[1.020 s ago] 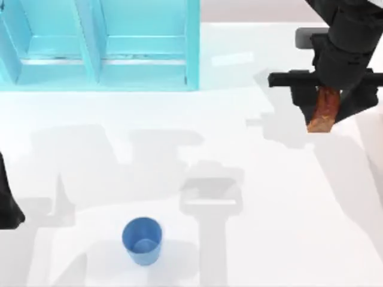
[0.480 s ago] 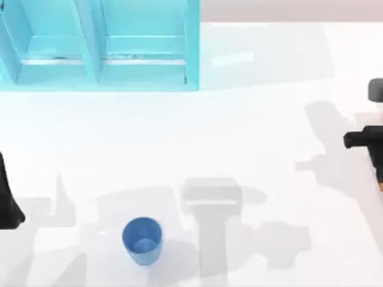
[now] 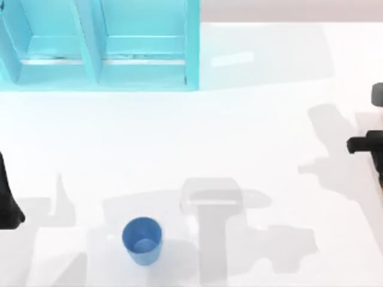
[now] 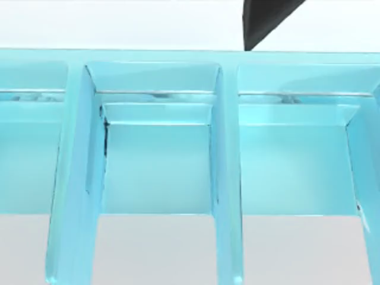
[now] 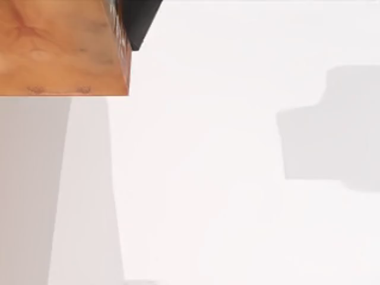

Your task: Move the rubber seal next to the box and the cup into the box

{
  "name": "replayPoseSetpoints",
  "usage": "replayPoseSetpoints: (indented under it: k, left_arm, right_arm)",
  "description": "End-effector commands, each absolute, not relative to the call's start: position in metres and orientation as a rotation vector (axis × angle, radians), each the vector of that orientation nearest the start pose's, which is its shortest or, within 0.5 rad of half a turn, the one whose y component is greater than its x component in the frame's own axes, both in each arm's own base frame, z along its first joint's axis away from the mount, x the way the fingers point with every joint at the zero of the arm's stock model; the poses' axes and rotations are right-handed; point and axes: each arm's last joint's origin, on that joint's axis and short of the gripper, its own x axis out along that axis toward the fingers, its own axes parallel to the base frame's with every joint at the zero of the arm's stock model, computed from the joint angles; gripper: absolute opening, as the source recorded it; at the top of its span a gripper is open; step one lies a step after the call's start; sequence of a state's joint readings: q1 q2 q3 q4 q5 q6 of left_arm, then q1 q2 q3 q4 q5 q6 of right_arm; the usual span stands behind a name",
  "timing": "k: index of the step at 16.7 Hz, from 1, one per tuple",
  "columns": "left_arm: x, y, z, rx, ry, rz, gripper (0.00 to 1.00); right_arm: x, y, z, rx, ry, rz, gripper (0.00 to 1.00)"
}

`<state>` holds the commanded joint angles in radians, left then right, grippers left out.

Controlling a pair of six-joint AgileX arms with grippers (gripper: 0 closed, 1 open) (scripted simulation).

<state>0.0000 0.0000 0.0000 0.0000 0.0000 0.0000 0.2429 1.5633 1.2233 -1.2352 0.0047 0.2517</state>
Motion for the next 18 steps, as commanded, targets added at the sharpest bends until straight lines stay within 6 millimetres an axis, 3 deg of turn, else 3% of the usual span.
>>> replayPoseSetpoints:
  k: [13, 17, 18]
  left_arm:
    - [0.106, -0.001, 0.160, 0.000, 0.000, 0.000, 1.00]
    - [0.106, -0.001, 0.160, 0.000, 0.000, 0.000, 1.00]
    - [0.106, -0.001, 0.160, 0.000, 0.000, 0.000, 1.00]
  right_arm:
    - [0.266, 0.067, 0.181, 0.006, 1.567, -0.012, 0.00]
    - [0.266, 0.067, 0.178, 0.005, 1.572, -0.013, 0.00]
    - [0.266, 0.067, 0.178, 0.005, 1.572, -0.013, 0.08]
